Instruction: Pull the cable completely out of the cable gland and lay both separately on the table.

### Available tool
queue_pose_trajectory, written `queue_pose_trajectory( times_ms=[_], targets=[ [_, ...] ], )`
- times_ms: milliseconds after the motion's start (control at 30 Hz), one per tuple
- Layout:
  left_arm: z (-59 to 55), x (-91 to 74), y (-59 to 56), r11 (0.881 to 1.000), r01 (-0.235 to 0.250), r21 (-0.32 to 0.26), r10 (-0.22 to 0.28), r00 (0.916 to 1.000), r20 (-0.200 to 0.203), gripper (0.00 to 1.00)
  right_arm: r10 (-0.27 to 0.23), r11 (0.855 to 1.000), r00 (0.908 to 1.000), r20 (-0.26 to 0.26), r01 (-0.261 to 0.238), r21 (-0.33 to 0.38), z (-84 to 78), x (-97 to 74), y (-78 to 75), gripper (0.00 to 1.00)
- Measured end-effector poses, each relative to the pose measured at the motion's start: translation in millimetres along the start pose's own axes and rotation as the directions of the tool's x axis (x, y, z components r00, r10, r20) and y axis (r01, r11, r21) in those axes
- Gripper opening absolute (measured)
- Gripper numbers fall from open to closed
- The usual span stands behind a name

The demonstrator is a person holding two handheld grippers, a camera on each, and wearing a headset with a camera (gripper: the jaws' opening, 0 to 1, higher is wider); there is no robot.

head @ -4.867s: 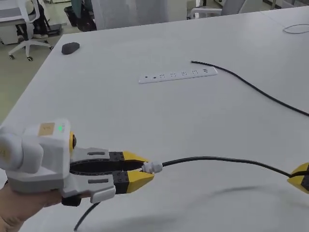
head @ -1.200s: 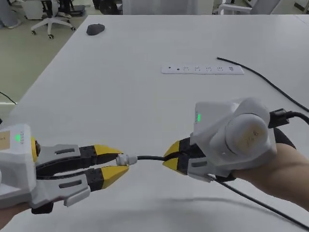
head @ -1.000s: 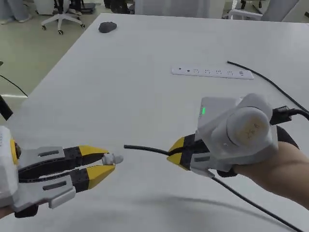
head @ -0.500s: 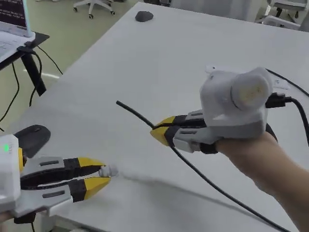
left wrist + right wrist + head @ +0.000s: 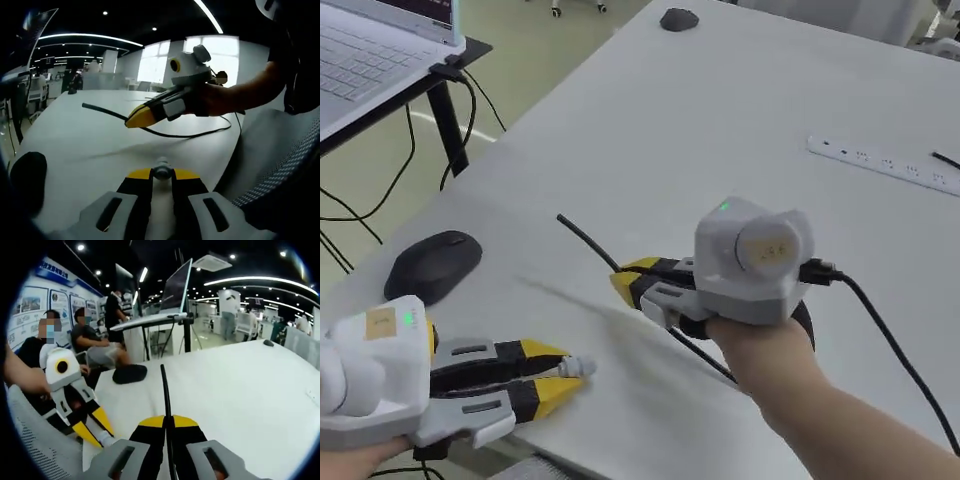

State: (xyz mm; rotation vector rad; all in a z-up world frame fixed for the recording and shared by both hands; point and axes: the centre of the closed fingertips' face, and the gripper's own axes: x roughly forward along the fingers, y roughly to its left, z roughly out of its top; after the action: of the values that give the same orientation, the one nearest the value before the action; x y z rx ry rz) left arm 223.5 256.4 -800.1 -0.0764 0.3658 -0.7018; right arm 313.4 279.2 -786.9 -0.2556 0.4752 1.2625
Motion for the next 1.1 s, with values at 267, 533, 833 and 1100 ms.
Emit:
queue_pose_trajectory(
  times_ms=[267,533,833,1100],
  targets=[
    [-7.0,8.7,0.2,1.000,-0.009,0.018,0.009,0.9999,-0.007,0.15,-0.047,0.997,0.9988,0.010,0.046,0.068,-9.6,19.5,-10.3,0.00],
    [-6.3,7.8,3.4,0.999,-0.020,0.036,0.019,0.9995,0.027,0.16,-0.082,0.996,0.9966,-0.007,0.083,0.044,-16.3,23.9,-15.9,0.00],
    [0.9,10.7,13.1,0.998,-0.059,-0.036,0.061,0.9962,0.062,0.37,-0.080,0.997,0.9964,-0.027,0.080,0.021,-22.0,24.5,-13.5,0.21],
    [13.9,17.4,24.3,0.986,-0.163,0.014,0.162,0.9834,0.082,0.96,-0.178,0.979,0.9841,0.005,0.176,0.107,-13.8,17.9,-31.7,0.73]
  ],
)
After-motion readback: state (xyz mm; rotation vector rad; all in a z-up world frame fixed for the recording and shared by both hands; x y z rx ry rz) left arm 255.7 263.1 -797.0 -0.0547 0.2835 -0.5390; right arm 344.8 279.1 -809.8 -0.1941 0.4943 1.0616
